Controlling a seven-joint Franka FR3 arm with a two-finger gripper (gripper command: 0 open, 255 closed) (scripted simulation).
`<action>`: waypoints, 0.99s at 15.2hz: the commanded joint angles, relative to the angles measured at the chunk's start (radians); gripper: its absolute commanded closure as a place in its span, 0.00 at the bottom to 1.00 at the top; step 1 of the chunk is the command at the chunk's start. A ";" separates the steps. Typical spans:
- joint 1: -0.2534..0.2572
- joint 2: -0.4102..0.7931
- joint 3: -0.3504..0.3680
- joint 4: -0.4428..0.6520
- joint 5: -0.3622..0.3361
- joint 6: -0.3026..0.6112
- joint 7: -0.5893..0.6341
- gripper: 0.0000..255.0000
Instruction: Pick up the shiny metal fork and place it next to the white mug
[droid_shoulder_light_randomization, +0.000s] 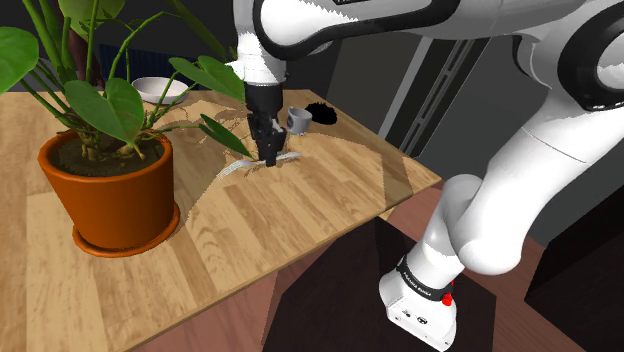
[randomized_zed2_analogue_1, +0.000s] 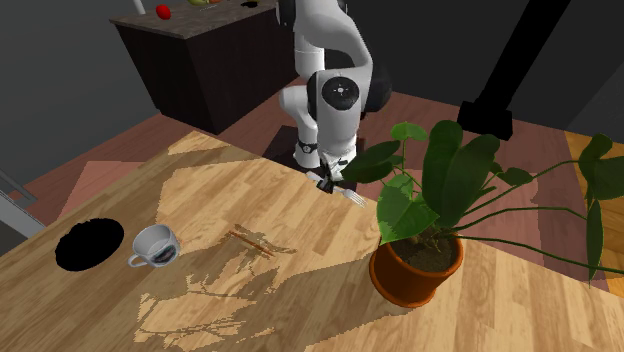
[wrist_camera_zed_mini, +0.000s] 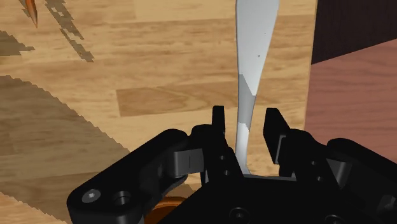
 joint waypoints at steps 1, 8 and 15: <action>-0.022 0.024 -0.024 0.031 -0.013 -0.009 -0.043 1.00; -0.099 0.127 -0.105 0.156 -0.047 -0.035 -0.191 1.00; -0.179 0.272 -0.171 0.344 -0.059 -0.078 -0.335 1.00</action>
